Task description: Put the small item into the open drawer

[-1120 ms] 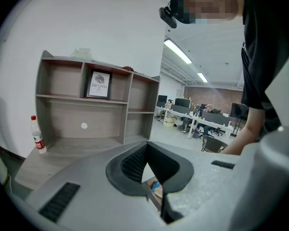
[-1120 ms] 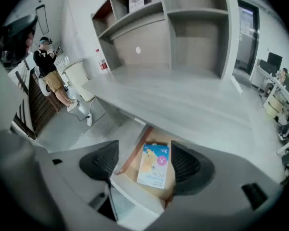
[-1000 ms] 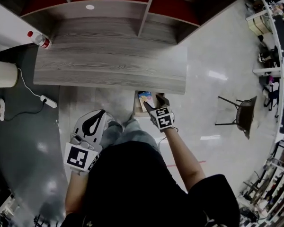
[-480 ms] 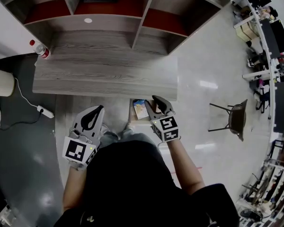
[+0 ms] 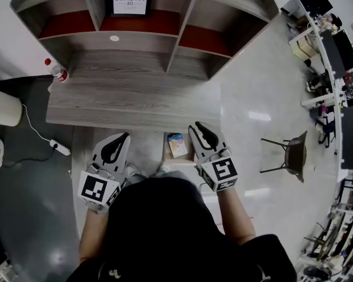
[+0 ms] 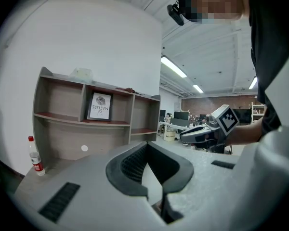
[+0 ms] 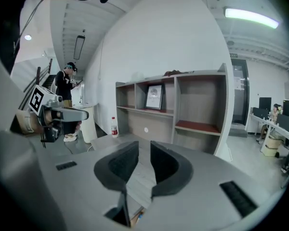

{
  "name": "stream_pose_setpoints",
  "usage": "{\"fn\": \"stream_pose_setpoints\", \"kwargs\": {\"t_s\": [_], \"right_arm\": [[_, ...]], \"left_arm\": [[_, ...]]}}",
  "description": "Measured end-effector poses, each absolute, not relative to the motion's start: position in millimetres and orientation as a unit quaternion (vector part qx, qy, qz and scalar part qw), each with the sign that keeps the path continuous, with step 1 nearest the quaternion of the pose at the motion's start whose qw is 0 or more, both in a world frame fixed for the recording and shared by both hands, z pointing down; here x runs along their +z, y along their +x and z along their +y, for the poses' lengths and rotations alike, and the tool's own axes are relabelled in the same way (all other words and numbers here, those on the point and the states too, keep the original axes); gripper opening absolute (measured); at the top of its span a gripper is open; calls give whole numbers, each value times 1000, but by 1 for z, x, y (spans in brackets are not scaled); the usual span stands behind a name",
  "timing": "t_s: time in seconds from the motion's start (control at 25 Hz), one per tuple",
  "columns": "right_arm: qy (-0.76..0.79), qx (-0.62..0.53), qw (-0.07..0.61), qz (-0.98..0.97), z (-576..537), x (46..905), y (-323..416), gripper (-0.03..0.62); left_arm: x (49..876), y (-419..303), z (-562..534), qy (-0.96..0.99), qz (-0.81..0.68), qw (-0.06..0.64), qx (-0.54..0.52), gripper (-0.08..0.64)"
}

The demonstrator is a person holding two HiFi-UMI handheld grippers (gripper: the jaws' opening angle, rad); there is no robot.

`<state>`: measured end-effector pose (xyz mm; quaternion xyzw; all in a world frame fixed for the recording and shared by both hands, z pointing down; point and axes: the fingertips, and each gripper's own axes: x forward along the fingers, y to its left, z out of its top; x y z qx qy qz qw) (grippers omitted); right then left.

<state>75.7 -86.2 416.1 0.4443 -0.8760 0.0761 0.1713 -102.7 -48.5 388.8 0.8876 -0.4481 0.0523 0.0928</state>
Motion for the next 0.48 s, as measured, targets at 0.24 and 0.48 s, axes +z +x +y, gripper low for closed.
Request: {"fn": "stream_pose_setpoints", "kwargs": {"t_s": [0.24, 0.48], "right_arm": [[436, 30, 145, -887, -83, 371, 62, 81], [435, 13, 121, -892, -81, 346, 53, 77]], "left_arm": [[371, -111, -51, 889, -450, 79, 46, 0], [361, -118, -55, 887, -454, 76, 33, 0]]}}
